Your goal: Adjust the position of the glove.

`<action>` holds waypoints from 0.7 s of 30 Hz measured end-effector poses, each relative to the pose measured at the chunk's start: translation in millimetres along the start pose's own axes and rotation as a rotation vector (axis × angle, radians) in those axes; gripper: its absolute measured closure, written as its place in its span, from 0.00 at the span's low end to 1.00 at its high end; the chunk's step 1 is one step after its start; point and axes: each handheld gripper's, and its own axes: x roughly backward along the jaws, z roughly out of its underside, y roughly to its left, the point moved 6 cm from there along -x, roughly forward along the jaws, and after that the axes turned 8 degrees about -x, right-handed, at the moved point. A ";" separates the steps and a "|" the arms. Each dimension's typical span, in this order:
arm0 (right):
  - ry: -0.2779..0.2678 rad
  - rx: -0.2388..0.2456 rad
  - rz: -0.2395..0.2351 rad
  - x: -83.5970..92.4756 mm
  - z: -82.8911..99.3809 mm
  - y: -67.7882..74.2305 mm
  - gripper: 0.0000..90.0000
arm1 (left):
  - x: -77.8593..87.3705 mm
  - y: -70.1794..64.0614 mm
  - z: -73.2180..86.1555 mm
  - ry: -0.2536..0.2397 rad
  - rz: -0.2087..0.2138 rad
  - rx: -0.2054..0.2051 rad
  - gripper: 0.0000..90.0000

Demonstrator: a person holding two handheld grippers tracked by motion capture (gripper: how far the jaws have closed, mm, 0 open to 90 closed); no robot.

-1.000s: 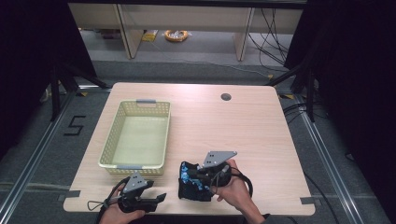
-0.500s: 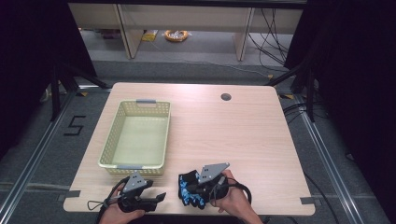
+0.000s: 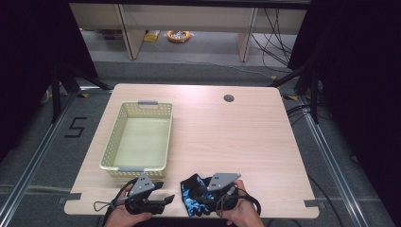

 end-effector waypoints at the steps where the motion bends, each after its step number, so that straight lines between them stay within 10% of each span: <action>1: 0.007 -0.007 0.031 4.4 3.6 -1.7 0.67 | -1.6 -1.9 -3.4 -0.004 0.012 -0.016 0.41; 6: 0.039 -0.092 0.144 18.1 28.3 -5.5 0.67 | -17.4 -11.7 -19.1 -0.006 0.043 -0.080 0.45; 11: 0.083 -0.155 0.149 15.4 40.8 -4.5 0.67 | -34.1 -12.3 -32.2 0.017 0.081 -0.120 0.48; 21: 0.126 -0.111 0.162 3.9 45.8 -5.8 0.94 | -61.1 -2.1 -28.2 0.127 0.108 -0.148 0.59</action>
